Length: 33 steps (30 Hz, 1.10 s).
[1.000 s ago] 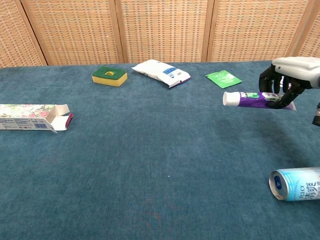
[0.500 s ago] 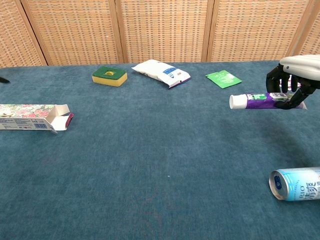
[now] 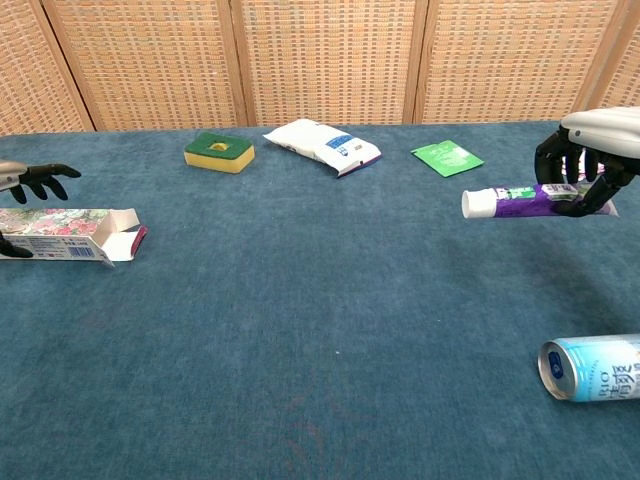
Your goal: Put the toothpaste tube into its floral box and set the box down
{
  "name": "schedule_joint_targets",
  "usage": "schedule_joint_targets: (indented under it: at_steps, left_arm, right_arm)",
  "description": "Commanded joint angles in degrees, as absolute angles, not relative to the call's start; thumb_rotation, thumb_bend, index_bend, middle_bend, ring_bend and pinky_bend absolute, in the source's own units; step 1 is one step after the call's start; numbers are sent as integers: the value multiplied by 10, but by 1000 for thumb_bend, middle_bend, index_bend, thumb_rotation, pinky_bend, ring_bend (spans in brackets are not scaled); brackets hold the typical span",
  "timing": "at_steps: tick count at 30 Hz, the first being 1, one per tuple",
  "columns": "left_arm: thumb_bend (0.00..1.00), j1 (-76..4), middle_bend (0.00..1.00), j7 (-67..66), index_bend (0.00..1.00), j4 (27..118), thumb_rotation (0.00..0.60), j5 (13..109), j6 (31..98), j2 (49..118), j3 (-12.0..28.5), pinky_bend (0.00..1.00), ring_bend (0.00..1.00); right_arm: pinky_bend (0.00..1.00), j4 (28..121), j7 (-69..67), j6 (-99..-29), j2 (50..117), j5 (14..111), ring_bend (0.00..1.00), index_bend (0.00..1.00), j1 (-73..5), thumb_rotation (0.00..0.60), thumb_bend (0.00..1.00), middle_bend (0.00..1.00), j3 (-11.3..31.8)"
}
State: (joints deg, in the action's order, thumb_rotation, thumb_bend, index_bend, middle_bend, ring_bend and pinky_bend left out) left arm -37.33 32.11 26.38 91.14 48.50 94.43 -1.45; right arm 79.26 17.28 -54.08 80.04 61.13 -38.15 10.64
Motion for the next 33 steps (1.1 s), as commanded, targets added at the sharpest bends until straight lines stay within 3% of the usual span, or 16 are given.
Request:
schedule_joint_targets:
  at_steps: [1,7,13,19,25,33]
  left_arm:
    - [203,-377,323,318,295,262,600,913,474,945,-20,376,316]
    - [204,-383,388,316,370,274,600,908,454,941,-24,457,399]
    - [228,-380,463,308,454,282,600,901,476,940,-20,519,464]
    - [234,-379,469,323,462,318,600,902,521,917,-13,523,468]
    - [235,-400,477,356,476,453,600,910,619,849,20,523,477]
    - [235,-455,478,344,477,576,600,895,586,834,58,524,478]
  right_arm:
    - [428,794,171,-541,800,612,459,585,-382,600,568,614,107]
    - [428,800,169,-543,795,615,466,585,-381,600,567,614,107]
    - [428,810,167,-551,787,617,466,585,-377,600,566,615,108]
    - [428,821,165,-559,778,625,467,585,-374,600,569,615,109]
    - [428,859,178,-583,745,648,468,584,-371,600,572,616,112]
    - [428,909,207,-612,706,664,468,585,-365,600,571,616,115]
